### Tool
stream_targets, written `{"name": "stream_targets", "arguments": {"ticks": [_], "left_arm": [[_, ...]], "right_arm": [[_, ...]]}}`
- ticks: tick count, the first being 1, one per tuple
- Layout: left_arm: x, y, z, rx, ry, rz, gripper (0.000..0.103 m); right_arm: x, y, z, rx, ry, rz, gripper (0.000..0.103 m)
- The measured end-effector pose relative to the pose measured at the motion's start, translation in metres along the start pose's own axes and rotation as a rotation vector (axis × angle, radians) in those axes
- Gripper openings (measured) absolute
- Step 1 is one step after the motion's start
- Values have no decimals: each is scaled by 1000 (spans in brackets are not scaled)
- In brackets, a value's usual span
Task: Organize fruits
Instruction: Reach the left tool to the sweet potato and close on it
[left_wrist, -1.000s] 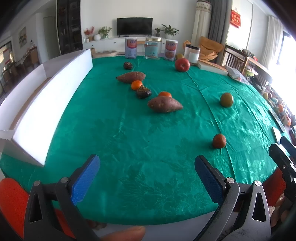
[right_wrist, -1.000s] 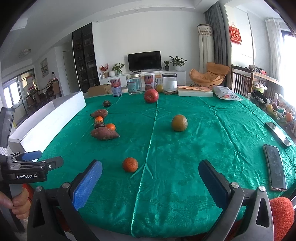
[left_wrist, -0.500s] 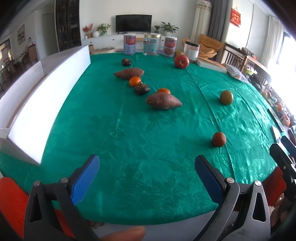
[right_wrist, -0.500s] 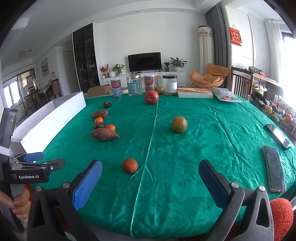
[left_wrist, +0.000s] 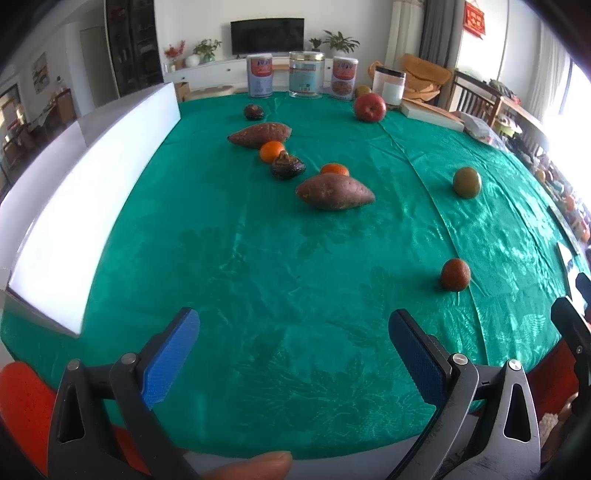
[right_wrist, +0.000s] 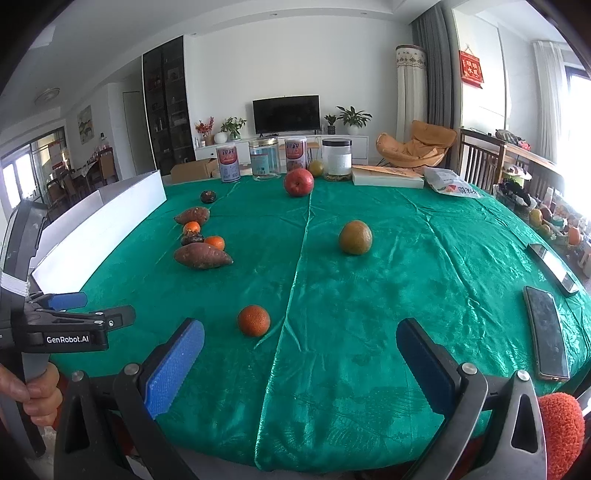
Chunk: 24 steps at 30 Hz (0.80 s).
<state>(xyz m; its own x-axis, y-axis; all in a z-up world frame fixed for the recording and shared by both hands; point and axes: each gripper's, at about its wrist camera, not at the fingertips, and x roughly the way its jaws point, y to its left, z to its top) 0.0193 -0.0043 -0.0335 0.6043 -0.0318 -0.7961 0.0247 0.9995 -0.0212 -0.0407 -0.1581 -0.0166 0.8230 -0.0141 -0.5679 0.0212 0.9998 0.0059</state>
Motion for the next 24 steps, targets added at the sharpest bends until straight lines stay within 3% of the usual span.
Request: {"name": "stream_targets", "arguments": {"ticks": [4,12,19,21,24], "left_arm": [[12,2,0,13,15,15,103],[58,13,-3,8,127,22,103],[59,17,-1,1,84,33,103],[63,18,6,16,123,23,103],[74,14,36,118,208,-31,101]], "right_arm": [[3,1,-2,0,10,0,103],[7,-3,-3,12,21,-1,103],[17,-17,-4,63,34,7,103],[19,-22,-4,81,39,10,103],[21,-29,-4,101,40,13,103]]}}
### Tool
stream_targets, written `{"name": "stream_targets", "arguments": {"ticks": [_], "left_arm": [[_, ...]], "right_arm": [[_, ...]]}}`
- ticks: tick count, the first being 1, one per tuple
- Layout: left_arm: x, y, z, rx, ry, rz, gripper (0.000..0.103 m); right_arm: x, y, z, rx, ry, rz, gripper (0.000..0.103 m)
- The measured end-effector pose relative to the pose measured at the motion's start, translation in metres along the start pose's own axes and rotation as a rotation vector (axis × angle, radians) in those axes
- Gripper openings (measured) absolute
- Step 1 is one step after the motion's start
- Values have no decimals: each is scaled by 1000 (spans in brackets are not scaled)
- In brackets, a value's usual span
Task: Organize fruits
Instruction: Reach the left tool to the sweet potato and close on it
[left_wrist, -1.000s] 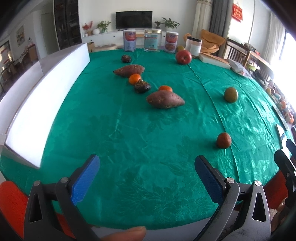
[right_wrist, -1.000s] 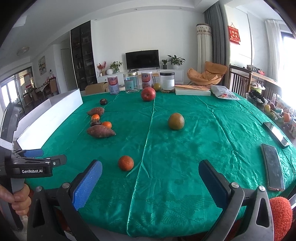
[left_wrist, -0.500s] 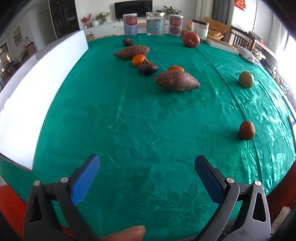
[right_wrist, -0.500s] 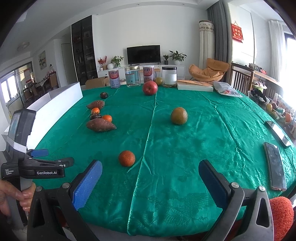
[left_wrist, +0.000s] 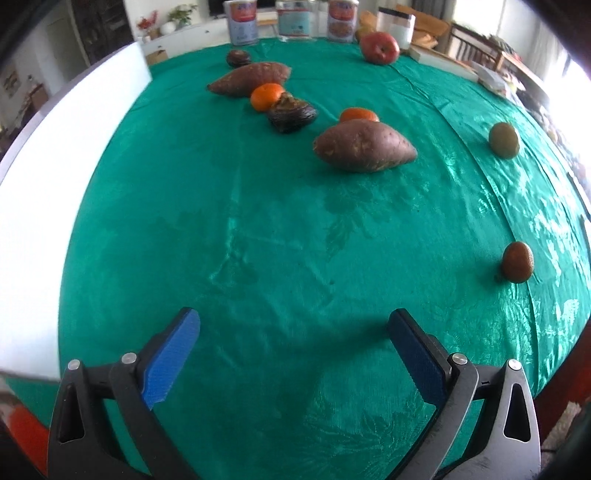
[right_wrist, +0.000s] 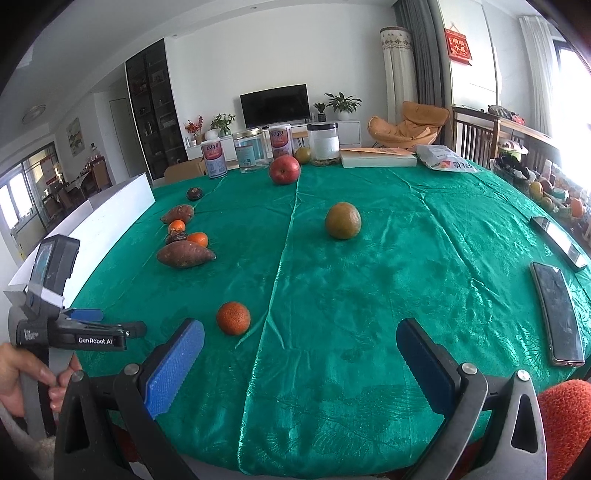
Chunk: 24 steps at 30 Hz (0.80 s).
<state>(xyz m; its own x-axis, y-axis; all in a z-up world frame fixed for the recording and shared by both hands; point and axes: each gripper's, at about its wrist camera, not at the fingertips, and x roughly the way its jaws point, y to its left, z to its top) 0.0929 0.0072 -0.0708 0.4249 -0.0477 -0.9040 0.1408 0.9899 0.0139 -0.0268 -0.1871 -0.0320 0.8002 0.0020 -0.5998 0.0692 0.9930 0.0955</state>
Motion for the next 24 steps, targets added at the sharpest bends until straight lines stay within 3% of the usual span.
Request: {"name": "stream_targets", "arguments": {"ticks": [3,5,8,10,11,14,17,21,24], "left_arm": [[-11,-9,41,140,-40,-72,102],[-5,-21,68,242,-2,-153,101],[13,-33,99,311,28,-171,99],[23,-37,108,334,51,-165,81],[29,-38,111,339,76,-165,66],[30,-37,105,335,78,-148,61],[21,-34,92,315,59,-170,41],[10,-28,66,269,80,-246,26],[9,-29,51,268,99,-248,28]], "right_arm": [[2,-7,0,22,6,4,103],[3,-12,0,43,9,3,103],[2,-19,2,70,4,-3,103],[-1,-23,2,78,-1,-9,103],[-3,-25,2,80,-5,-13,103],[-3,-28,1,88,-1,-18,103],[3,-31,0,108,22,-11,103],[7,-30,-1,103,38,-10,103],[11,-28,-2,103,52,-11,103]]}}
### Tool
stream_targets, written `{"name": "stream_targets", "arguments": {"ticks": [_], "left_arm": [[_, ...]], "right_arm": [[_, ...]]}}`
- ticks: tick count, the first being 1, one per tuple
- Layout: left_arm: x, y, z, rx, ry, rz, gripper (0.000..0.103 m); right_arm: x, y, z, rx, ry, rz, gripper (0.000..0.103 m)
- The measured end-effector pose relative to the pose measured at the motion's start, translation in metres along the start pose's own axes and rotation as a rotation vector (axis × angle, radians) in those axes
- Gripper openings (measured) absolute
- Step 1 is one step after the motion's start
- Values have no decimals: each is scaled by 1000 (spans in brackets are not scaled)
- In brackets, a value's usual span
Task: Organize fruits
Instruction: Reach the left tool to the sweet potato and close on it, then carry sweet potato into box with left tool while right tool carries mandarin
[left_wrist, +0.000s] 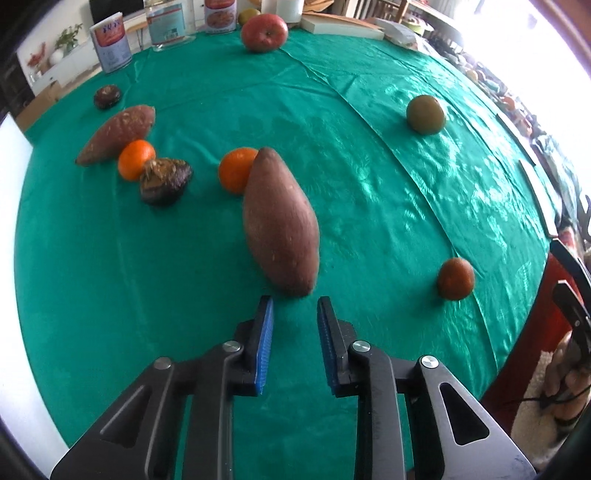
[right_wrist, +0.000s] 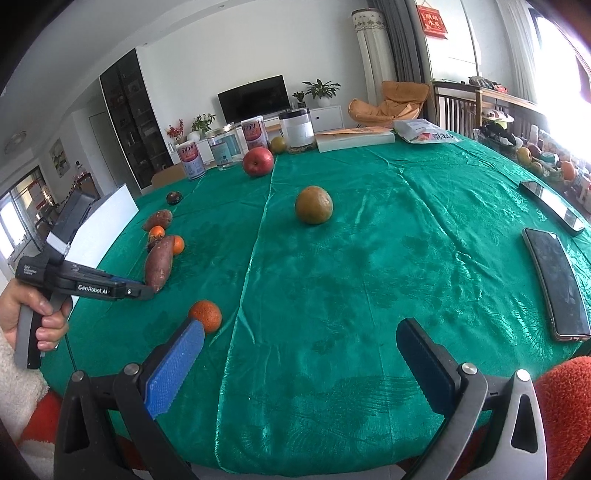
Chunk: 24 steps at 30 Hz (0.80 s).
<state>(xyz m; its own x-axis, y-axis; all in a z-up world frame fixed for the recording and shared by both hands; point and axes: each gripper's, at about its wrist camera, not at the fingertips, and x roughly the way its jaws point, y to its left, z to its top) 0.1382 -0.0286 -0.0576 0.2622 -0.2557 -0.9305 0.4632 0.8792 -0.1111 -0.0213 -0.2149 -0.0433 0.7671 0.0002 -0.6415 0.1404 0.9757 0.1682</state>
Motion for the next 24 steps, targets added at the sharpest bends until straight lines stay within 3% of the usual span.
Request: {"name": "stream_targets", "arguments": {"ticks": [1,3,5,6,9,13,19,20,21,24], "left_arm": [[-1,-2,-1,4,-7,6,32],[-6,-3,1,1,-47,16,65],[-12,1,6,-38,-104,12,78],[-16,5,10,-72,-125,-15,79],[-15,10,23,-148,-126,-76,79],[0,-6,39,-117,-79,-38,78],[26,-17,59,-169,-19,15,60],[27,-19,62,-166,-24,42,55],[28,-21,64,-157,-27,69,42],[26,-20,62,-169,-42,45,40]], "right_arm": [[1,0,0,3,6,2,103],[4,-3,2,19,22,17,103],[4,-8,4,48,26,37,103],[2,-13,5,64,23,39,103],[2,-23,3,98,25,25,103],[11,-29,0,136,61,38,103],[10,-22,-2,99,58,60,103],[10,-22,-2,97,60,69,103],[11,-21,-2,94,66,80,103],[17,-14,-6,73,108,146,103]]}}
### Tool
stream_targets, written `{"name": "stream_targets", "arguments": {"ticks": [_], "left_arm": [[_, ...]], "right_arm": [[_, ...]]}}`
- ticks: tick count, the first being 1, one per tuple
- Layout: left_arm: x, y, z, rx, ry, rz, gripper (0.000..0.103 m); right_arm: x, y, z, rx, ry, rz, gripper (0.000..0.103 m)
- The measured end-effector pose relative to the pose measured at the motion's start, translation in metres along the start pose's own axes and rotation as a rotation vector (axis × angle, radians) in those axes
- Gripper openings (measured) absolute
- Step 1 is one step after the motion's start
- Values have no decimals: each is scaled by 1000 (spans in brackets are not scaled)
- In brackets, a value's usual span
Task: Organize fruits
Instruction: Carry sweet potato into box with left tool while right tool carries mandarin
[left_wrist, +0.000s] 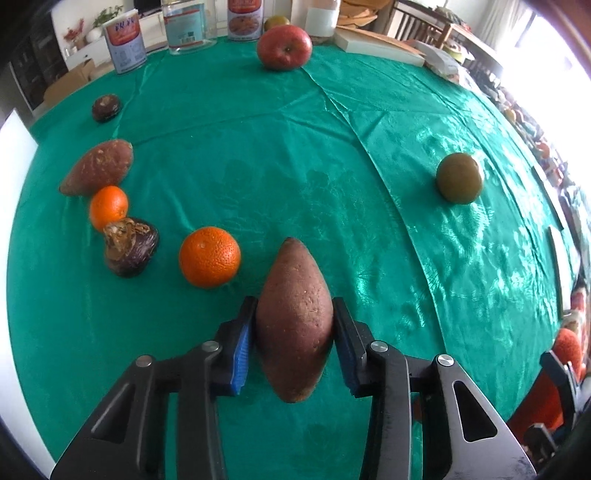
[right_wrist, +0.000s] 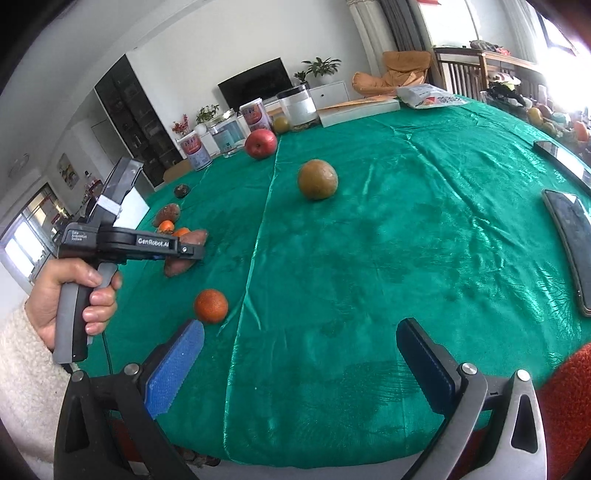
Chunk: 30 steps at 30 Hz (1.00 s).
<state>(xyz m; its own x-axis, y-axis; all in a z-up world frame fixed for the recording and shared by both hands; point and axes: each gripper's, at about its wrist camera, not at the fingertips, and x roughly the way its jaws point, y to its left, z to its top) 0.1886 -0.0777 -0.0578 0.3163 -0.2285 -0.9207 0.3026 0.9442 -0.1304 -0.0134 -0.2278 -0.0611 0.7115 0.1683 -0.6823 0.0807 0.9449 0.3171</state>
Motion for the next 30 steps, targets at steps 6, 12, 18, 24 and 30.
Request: {"name": "stream_targets", "arguments": {"ticks": [6,12,18,24,30], "left_arm": [[-40,22,-43,-39,-55,-48,40],[-84,62,-92,-156,-77,-73,40],[-104,92,-121,-245,-112,-73,40],[-169,129,-136,-340,-205,-179,40],[-259,215,-138,-439,-334,-15,40]], "right_arm": [[31,44,5,-170,137,129,97],[82,81,28,-273,306,135,63],[106,86,37,-290,367,50,31],[84,127,72,-329,369,139,30],[76,267,115,-458,403,411,30]]}}
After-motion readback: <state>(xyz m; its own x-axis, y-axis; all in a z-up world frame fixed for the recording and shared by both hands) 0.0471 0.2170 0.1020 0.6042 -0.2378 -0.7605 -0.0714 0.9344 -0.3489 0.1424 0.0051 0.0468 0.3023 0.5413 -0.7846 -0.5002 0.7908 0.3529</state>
